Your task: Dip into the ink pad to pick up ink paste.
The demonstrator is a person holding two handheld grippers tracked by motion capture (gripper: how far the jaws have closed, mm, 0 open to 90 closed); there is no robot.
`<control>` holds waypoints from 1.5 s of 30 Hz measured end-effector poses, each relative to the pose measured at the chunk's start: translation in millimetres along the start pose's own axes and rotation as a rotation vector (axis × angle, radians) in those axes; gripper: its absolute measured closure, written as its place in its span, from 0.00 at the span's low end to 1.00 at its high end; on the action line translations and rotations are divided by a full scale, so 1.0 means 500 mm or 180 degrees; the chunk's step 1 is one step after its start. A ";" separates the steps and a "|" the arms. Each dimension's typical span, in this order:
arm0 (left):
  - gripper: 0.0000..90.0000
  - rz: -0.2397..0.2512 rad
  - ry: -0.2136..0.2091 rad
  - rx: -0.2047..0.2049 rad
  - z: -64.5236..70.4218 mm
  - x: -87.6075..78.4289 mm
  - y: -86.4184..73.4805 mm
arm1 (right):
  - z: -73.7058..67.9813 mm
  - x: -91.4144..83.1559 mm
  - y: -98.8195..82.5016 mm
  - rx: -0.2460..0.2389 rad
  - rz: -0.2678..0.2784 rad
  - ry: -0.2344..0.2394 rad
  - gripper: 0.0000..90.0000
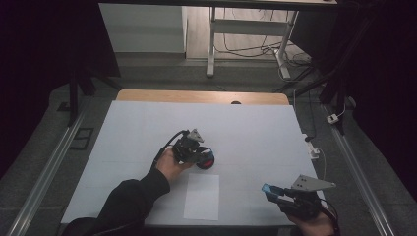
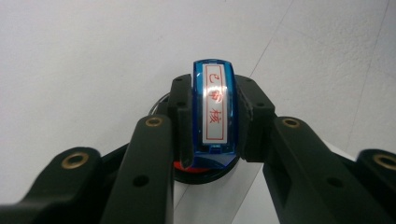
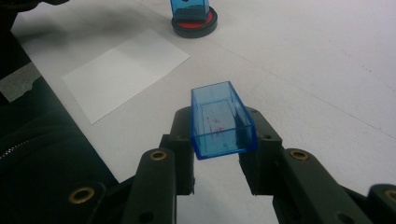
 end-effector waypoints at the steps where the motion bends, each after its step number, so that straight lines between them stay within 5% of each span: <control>1: 0.79 -0.0013 0.0012 0.0014 0.001 0.000 0.000 | 0.000 0.000 0.000 0.0001 -0.0001 0.0001 0.76; 17: 0.79 -0.0124 0.0226 0.0328 0.017 0.003 0.002 | 0.000 0.000 -0.001 -0.0021 -0.0028 -0.0005 0.76; 32: 0.78 0.0033 -0.0031 -0.0164 -0.004 -0.001 -0.004 | -0.001 0.000 -0.001 -0.0005 -0.0011 0.0004 0.76; 45: 0.78 0.0085 -0.0016 -0.0115 -0.003 -0.001 -0.004 | -0.001 -0.003 -0.001 -0.0006 -0.0009 0.0002 0.76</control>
Point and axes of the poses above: each handheld gripper's, and its own axes: x roughly forward along the jaws, y roughly out of its top, z roughly to its right, the point moved 9 cm from there along x, roughly forward along the jaws, and after that the axes turned 14 degrees about z, right-handed, at the moved point
